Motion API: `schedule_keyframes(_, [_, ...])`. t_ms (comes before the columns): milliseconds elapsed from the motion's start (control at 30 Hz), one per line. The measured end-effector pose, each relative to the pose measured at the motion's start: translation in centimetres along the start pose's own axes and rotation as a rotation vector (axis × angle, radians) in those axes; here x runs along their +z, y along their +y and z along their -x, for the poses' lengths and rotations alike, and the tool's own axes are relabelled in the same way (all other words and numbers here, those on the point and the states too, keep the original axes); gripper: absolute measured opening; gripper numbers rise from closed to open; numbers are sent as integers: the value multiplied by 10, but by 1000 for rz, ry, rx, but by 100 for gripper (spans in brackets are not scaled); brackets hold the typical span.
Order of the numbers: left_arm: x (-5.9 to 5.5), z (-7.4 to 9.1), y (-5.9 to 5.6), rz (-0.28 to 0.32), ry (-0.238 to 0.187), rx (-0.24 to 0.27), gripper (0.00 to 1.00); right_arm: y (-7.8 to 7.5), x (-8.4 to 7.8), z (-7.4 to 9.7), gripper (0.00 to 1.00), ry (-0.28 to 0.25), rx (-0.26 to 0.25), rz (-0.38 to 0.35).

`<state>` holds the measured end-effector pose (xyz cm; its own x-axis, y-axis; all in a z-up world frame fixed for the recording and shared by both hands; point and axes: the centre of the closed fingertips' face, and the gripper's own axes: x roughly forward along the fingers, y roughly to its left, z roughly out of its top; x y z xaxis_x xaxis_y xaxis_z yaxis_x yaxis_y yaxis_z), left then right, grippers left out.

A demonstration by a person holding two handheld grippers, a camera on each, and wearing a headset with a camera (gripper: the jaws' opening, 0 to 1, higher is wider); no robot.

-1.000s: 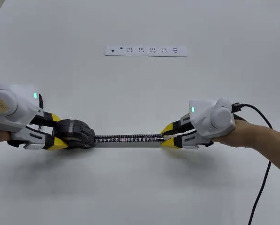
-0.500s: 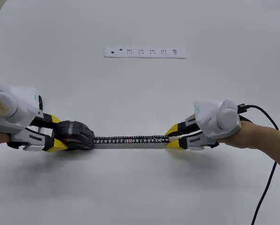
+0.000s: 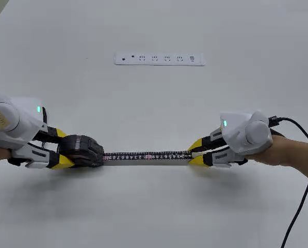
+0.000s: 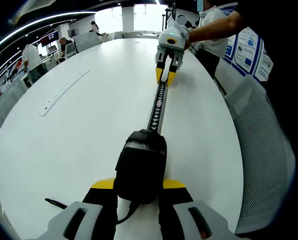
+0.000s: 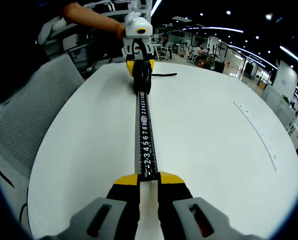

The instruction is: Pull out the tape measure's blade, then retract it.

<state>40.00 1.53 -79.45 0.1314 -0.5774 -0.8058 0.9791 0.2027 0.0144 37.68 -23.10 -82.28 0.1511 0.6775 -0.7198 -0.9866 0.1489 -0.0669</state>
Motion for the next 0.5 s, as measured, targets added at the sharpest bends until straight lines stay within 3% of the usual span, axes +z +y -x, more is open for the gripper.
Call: schedule_keyframes(500, [0, -1, 0, -3, 5, -2, 28, 0, -12, 14, 11, 24, -13, -10])
